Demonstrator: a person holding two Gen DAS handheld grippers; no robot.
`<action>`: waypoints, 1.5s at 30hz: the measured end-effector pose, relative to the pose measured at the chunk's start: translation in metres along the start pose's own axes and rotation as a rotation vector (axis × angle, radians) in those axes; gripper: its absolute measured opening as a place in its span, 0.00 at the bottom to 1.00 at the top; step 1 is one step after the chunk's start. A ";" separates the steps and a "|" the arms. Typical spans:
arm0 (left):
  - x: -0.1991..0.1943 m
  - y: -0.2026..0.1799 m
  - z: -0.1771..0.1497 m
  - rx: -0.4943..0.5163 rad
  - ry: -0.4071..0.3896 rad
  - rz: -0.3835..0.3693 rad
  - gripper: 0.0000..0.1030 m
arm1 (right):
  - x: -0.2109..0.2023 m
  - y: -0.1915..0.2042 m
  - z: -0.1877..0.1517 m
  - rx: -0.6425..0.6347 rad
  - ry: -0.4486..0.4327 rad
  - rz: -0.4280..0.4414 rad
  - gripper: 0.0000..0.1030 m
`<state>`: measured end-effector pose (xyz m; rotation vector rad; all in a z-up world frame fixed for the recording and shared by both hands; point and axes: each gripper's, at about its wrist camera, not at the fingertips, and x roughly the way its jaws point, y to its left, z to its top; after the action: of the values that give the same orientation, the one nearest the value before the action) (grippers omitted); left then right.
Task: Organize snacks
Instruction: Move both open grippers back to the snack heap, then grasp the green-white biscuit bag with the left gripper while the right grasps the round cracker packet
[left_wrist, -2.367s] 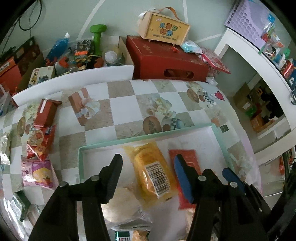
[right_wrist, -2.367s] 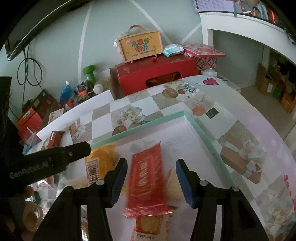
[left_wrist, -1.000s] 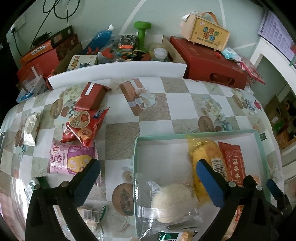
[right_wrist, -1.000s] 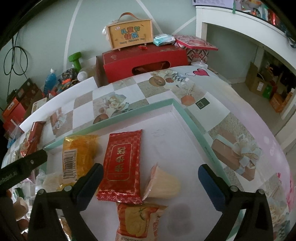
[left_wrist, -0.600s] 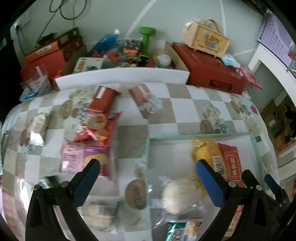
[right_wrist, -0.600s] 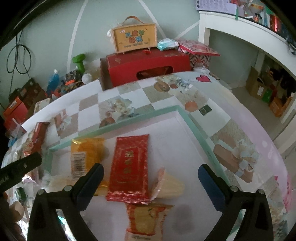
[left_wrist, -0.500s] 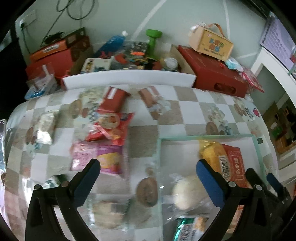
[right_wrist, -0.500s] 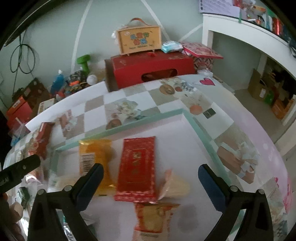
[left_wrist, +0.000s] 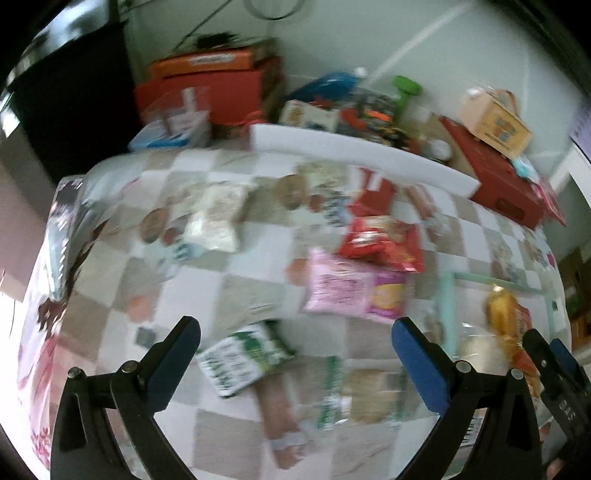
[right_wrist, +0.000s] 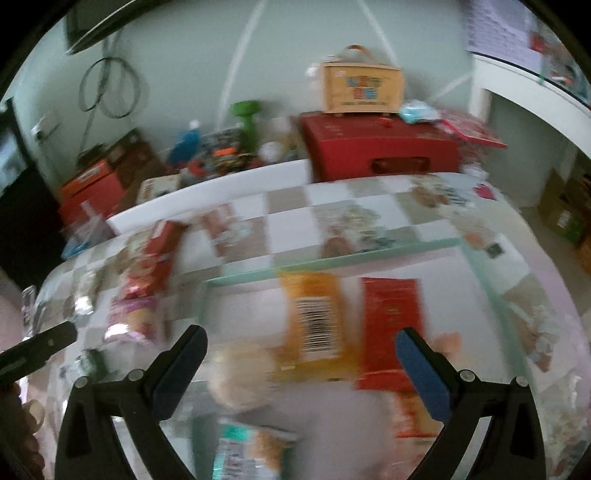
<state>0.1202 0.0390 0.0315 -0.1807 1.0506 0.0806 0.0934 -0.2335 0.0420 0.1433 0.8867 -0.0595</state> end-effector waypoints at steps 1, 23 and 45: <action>0.001 0.009 0.000 -0.020 0.004 0.005 1.00 | 0.000 0.009 -0.001 -0.010 0.001 0.023 1.00; 0.030 0.085 -0.022 -0.179 0.098 -0.015 1.00 | 0.033 0.143 -0.058 -0.266 0.145 0.178 1.00; 0.075 0.043 -0.020 -0.052 0.154 -0.034 1.00 | 0.063 0.142 -0.075 -0.234 0.254 0.184 1.00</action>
<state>0.1339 0.0763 -0.0485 -0.2556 1.1990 0.0640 0.0913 -0.0809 -0.0393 0.0129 1.1223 0.2376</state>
